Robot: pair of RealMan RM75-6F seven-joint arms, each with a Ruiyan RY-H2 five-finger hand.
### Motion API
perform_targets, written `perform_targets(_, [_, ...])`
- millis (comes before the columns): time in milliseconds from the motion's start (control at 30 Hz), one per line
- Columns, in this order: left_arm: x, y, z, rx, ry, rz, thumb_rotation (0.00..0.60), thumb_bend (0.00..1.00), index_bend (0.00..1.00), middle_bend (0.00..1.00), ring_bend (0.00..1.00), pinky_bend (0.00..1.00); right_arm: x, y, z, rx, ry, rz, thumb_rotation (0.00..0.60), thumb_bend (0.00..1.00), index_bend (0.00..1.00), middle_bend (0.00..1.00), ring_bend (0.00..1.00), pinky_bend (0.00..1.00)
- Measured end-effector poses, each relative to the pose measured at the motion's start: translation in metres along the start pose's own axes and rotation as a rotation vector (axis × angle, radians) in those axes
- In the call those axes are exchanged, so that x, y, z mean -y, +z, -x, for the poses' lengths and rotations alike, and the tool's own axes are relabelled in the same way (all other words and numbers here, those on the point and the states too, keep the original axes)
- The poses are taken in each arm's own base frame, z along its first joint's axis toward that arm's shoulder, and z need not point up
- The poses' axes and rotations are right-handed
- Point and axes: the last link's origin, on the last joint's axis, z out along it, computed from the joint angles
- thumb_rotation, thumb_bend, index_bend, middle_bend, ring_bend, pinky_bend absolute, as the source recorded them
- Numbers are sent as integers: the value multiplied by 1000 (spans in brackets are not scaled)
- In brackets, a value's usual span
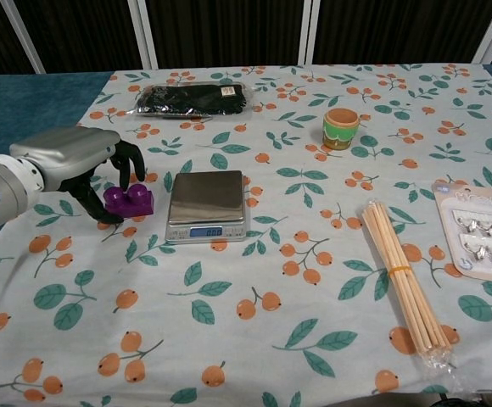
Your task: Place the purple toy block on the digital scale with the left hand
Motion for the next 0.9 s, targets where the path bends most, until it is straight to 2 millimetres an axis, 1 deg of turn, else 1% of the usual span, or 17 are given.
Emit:
perform_targets(167, [-1,1,1,0,12,5,600,221,389,474,256,230,0,0,0,2,2,1,600,91,0,23,152,191])
perform_targets(467, [0,2,6,28,50,24,600,226,392,472,257,230,-1,0,0,5,5,3,600,91,0,23,153,193])
perform_targets(667, [0,3,5,37,46,31,600,300,418,504,268,231,-1,-1,0,7,5,4,600,92,0,22,153,192])
perform_targets(900, [-4,1,-1,31,24,50,600,323,423,509,269,231,-1,-1,0,7,5,3,600,91,0,23,152,192])
